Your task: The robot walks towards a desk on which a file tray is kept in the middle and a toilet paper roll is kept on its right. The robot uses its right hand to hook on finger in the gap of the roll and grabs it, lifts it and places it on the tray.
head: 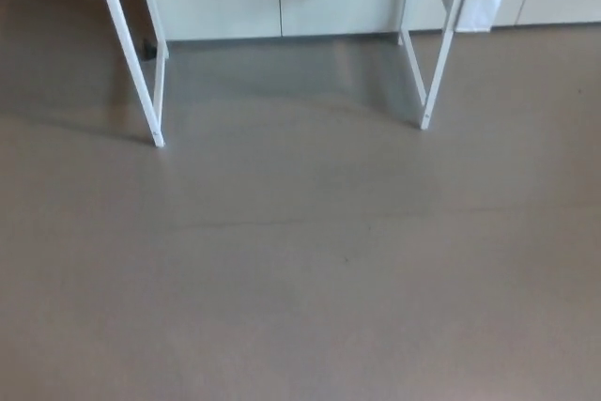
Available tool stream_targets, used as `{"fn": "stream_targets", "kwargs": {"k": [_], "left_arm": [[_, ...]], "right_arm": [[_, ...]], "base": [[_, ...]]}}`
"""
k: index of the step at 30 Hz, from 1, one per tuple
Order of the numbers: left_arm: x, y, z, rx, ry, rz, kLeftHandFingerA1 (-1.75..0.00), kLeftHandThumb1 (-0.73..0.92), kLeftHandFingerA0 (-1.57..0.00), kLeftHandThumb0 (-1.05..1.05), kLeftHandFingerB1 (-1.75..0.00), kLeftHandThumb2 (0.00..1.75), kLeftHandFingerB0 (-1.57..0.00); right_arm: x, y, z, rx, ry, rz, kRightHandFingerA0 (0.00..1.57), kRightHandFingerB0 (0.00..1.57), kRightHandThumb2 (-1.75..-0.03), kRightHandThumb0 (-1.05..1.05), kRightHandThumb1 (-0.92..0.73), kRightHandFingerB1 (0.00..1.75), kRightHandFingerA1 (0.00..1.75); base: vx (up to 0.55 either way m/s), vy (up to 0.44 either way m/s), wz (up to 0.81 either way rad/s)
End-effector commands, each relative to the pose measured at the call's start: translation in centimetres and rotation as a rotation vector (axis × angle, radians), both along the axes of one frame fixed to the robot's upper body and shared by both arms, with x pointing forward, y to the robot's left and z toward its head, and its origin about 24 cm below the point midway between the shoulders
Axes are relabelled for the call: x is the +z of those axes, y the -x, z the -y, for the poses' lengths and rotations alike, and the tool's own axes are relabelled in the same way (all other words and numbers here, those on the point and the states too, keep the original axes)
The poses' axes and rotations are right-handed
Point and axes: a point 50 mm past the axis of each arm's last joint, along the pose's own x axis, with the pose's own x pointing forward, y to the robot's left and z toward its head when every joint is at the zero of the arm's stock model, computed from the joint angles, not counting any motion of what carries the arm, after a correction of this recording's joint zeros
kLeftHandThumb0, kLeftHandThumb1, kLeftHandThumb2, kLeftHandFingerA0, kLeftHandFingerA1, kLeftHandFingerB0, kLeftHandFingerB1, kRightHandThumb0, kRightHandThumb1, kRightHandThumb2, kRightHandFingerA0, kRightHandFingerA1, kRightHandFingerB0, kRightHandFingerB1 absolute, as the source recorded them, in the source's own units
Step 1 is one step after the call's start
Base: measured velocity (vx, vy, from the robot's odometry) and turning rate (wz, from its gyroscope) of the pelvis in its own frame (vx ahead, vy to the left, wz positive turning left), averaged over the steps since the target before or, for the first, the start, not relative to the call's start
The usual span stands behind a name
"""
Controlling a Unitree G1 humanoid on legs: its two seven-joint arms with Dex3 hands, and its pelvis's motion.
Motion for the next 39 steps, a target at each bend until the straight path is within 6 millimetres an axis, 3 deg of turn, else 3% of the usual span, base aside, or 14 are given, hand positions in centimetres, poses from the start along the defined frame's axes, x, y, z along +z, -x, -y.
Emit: {"fn": "stream_targets", "kwargs": {"k": [1,6,8,10,14,15,19,20,21,24,33,36,37,39], "left_arm": [[0.4,-0.4,-0.4,-0.004,-0.020,0.017,-0.71,0.71,-0.07,-1.05,-0.61,1.23,-0.09],[0.4,-0.4,-0.3,-0.017,-0.022,0.015,-0.68,0.73,-0.07,-1.05,-0.61,1.24,-0.07],[0.5,-0.3,-0.4,-0.021,-0.027,0.014,-0.69,0.73,-0.08,-1.05,-0.63,1.23,-0.07],[0.4,-0.3,-0.3,-0.020,-0.022,0.019,-0.68,0.73,-0.07,-1.05,-0.61,1.24,-0.07],[0.5,-0.7,-0.3,-0.031,-0.027,0.025,-0.66,0.74,-0.07,-1.05,-0.60,1.25,-0.07],[0.5,-0.6,-0.3,-0.036,-0.032,0.024,-0.70,0.74,-0.11,-1.05,-0.63,1.25,-0.04],[0.5,-0.7,-0.3,-0.019,-0.026,0.029,-0.70,0.73,-0.09,-1.05,-0.63,1.24,-0.07],[0.5,-0.7,-0.3,0.002,-0.014,0.046,-0.68,0.73,-0.07,-1.05,-0.61,1.24,-0.07],[0.5,-0.7,-0.3,-0.012,-0.023,0.032,-0.71,0.74,-0.13,-1.05,-0.64,1.25,-0.02],[0.6,-0.7,-0.3,-0.039,-0.038,0.019,-0.72,0.73,-0.13,-1.05,-0.65,1.25,-0.03],[0.8,-1.2,-0.5,0.041,-0.010,0.067,-0.69,0.70,-0.08,-1.05,-0.60,1.20,-0.07],[0.9,-1.3,-0.6,-0.003,-0.031,0.050,-0.72,0.72,-0.12,-1.05,-0.62,1.22,-0.06],[1.0,-1.4,-0.6,0.005,-0.035,0.049,-0.83,0.92,-0.13,-1.03,-0.75,0.66,-0.08],[1.0,-1.6,-0.6,0.004,-0.045,0.036,-0.84,0.92,-0.15,-1.02,-0.74,0.72,-0.08]], "right_arm": [[0.7,-0.8,0.4,0.013,0.016,0.008,0.01,0.00,-0.86,-0.26,-0.33,0.45,0.42],[0.5,-0.6,-0.2,0.030,-0.015,0.065,0.00,0.00,-0.84,-0.24,-0.31,0.45,0.42],[0.4,-0.3,-0.4,0.032,0.006,0.081,0.29,0.11,-0.61,-0.47,-0.47,0.31,0.35],[0.4,-0.4,-0.4,0.036,0.001,0.074,0.01,0.00,-0.86,-0.23,-0.36,0.45,0.42],[0.3,-1.0,-0.5,0.044,-0.021,0.066,0.00,0.00,-0.88,-0.25,-0.38,0.46,0.42],[0.3,-1.0,-0.4,0.030,-0.010,0.066,0.28,0.05,-0.67,-0.49,-0.49,0.27,0.37],[0.2,-1.0,-0.2,0.001,0.009,0.066,0.26,0.05,-0.66,-0.50,-0.49,0.28,0.36],[0.4,-1.0,0.0,0.026,0.035,0.028,0.04,0.00,-0.89,-0.27,-0.37,0.46,0.42],[0.5,-1.0,0.0,0.055,0.058,0.015,0.29,0.05,-0.67,-0.50,-0.50,0.28,0.38],[0.4,-1.2,-0.1,-0.018,-0.013,0.068,0.24,0.12,-0.61,-0.46,-0.48,0.32,0.33],[0.2,-1.3,-0.1,0.018,0.094,-0.013,0.29,0.11,-0.67,-0.56,-0.54,0.32,0.36],[0.1,-1.2,0.0,-0.036,0.041,0.003,0.10,0.08,-0.88,-0.27,-0.33,0.46,0.46],[-0.2,-0.9,-0.5,-0.029,0.009,0.080,0.00,0.00,-0.88,-0.24,-0.38,0.46,0.42],[-0.4,-0.7,-0.9,0.053,0.013,0.051,0.00,0.01,-0.91,-0.27,-0.40,0.47,0.43]], "base": [[0.38,-0.144,-0.54],[0.33,-0.112,0.25],[0.25,-0.103,0.03],[0.33,-0.045,-0.03],[0.35,0.043,-0.22],[0.47,0.124,-0.23],[0.48,0.126,-0.52],[0.43,0.120,-0.15],[0.42,0.108,0.06],[0.39,0.063,0.05],[0.42,-0.111,0.25],[0.28,-0.139,0.10],[0.26,-0.126,0.05],[0.21,-0.102,0.04]]}}
